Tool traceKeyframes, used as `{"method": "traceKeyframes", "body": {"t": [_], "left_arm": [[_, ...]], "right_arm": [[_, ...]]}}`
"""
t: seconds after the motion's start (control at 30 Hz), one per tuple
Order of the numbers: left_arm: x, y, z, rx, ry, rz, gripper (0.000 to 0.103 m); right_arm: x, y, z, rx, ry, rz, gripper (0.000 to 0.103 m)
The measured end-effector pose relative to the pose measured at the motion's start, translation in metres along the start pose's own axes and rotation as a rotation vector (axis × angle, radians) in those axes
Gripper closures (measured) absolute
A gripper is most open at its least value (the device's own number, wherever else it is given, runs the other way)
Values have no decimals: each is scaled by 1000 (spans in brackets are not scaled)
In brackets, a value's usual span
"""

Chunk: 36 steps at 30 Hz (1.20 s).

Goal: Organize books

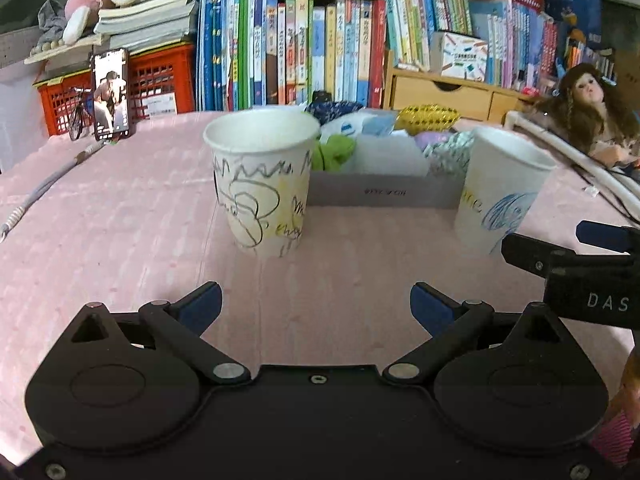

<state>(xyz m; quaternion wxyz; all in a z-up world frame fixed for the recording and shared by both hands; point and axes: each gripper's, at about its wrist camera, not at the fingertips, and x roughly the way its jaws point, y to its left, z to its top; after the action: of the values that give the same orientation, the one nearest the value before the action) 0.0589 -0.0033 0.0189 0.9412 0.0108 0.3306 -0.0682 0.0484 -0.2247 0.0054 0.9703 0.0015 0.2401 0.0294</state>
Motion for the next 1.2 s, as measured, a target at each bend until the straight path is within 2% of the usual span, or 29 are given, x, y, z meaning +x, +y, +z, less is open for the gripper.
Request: {"method": "traceKeyframes", "body": {"t": [0.23, 0.6, 1.2], "left_arm": [[18, 0, -6, -10, 40, 15, 2], [24, 0, -8, 3, 14, 31, 0], [25, 0, -10, 15, -10, 36, 0]], "right_arm": [[16, 7, -6, -58, 71, -26, 0], [29, 7, -11, -55, 131, -23, 0], [33, 4, -11, -33, 151, 5, 0]]}}
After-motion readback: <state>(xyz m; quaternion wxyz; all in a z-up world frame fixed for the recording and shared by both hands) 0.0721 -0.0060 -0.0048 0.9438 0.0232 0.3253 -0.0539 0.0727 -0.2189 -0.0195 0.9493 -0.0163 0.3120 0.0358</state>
